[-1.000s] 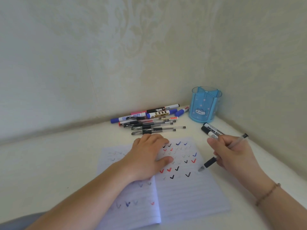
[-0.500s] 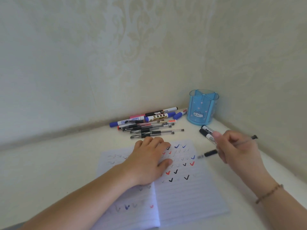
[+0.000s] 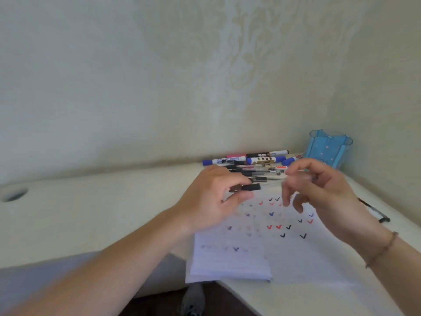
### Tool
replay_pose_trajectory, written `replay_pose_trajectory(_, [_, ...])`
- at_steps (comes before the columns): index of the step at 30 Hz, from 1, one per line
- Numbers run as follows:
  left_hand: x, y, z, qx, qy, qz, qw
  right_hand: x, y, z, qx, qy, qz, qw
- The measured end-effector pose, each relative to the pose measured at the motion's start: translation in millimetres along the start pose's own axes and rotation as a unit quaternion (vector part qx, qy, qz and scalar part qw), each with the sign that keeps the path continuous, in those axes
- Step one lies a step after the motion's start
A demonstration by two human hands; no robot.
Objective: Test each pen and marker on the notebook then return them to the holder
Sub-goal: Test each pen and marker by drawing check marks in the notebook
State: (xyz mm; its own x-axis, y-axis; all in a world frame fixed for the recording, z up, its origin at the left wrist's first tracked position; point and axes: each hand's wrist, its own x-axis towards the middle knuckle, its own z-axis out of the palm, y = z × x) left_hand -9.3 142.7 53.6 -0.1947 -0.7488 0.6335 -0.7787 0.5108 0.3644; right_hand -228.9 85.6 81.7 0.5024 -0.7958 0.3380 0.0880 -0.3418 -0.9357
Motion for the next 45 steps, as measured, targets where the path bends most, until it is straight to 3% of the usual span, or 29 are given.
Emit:
replay_pose_trajectory(4, [-44, -11, -84, -0.016, 0.010, -0.156, 0.988, 34, -18, 74, 0.077, 0.035, -0.021, 0.996])
replay_pose_trajectory(6, [-74, -15, -134, -0.043, 0.059, -0.241, 0.968, 49, -30, 119, 0.096, 0.050, -0.005, 0.994])
replay_pose_trajectory(9, [-130, -14, -203, -0.023, 0.127, -0.312, 0.941, 55, -46, 186, 0.096, 0.009, 0.011, 0.995])
replay_pose_trajectory(13, [-210, -1, -250, 0.022, 0.124, -0.357, 0.926, 34, -49, 261, 0.087, -0.088, 0.019, 0.992])
replay_pose_trajectory(18, [-280, 4, -260, 0.054, 0.095, -0.399, 0.910, -10, -28, 327, 0.008, -0.205, 0.018, 0.979])
replay_pose_trajectory(23, [-321, 1, -257, 0.108, 0.024, -0.415, 0.903, -41, -9, 361, -0.086, -0.300, 0.011, 0.950])
replay_pose_trajectory(27, [-333, 0, -255, 0.107, 0.009, -0.432, 0.896, -44, 10, 365, -0.216, -0.353, 0.013, 0.910])
replay_pose_trajectory(33, [-324, -2, -250, 0.102, 0.007, -0.430, 0.897, -38, 4, 353, -0.206, -0.323, -0.008, 0.923])
replay_pose_trajectory(37, [-285, -5, -240, 0.090, 0.014, -0.392, 0.916, -26, -26, 329, -0.130, -0.278, -0.024, 0.952])
replay_pose_trajectory(41, [-207, -8, -217, 0.063, 0.040, -0.315, 0.946, 0, -61, 266, -0.031, -0.185, -0.039, 0.982])
replay_pose_trajectory(45, [-109, -4, -172, 0.025, 0.051, -0.220, 0.974, 22, -78, 168, 0.031, -0.044, -0.041, 0.998])
